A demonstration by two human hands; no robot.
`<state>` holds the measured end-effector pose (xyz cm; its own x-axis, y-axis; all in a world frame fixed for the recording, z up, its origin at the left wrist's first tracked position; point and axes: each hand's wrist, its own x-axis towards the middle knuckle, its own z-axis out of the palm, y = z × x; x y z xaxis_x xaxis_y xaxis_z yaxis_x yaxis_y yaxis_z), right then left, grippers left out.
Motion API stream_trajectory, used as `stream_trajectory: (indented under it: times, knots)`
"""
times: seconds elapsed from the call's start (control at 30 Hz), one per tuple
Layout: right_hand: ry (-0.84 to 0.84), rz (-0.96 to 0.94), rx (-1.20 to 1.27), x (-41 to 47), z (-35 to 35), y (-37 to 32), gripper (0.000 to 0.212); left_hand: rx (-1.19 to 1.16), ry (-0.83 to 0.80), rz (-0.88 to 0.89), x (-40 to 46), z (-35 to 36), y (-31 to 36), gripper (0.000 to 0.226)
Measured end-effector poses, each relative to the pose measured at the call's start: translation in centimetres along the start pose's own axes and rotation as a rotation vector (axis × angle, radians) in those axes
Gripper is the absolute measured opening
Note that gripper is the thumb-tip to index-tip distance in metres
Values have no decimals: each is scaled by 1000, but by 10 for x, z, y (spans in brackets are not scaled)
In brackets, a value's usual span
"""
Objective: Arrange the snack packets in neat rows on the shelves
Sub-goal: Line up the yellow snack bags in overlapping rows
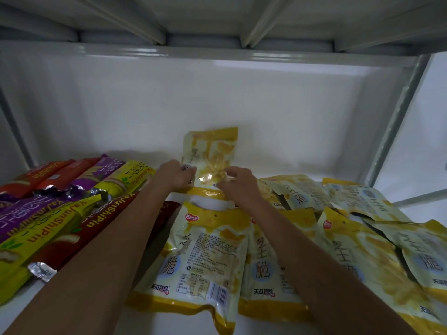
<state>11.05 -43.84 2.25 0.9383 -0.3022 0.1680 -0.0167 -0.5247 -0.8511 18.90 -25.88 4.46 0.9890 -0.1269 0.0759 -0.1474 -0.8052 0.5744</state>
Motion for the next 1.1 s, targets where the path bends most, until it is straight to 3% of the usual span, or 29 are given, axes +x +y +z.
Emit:
stream_trajectory:
  times: [0.13, 0.27, 0.3, 0.4, 0.47, 0.6, 0.83, 0.93, 1.1]
  knots:
    - [141, -94, 249, -3, -32, -15, 65, -320, 82, 103, -18, -19, 30, 45]
    - [132, -108, 451, -11, -72, -28, 95, -610, -9, 150, -40, -30, 59, 22]
    - [115, -133, 449, -13, -82, -30, 90, -622, -29, 163, -46, -32, 66, 26]
    - [24, -233, 409, -14, -107, -30, 41, -657, -60, 185, -54, -34, 77, 39]
    - [-82, -230, 434, -11, -120, -26, 28, -696, -82, 192, -55, -33, 80, 43]
    - [-236, -164, 406, -4, -139, -19, 27, -700, -119, 225, -55, -29, 88, 41]
    - [-148, -173, 233, 0, -148, -27, 10, -752, -241, 268, -50, -30, 91, 31]
    - [-132, -171, 255, 1, -148, -29, 14, -789, -211, 297, -44, -32, 93, 34]
    - [-103, -189, 353, 0, -144, -30, 27, -815, -308, 322, -39, -36, 94, 33]
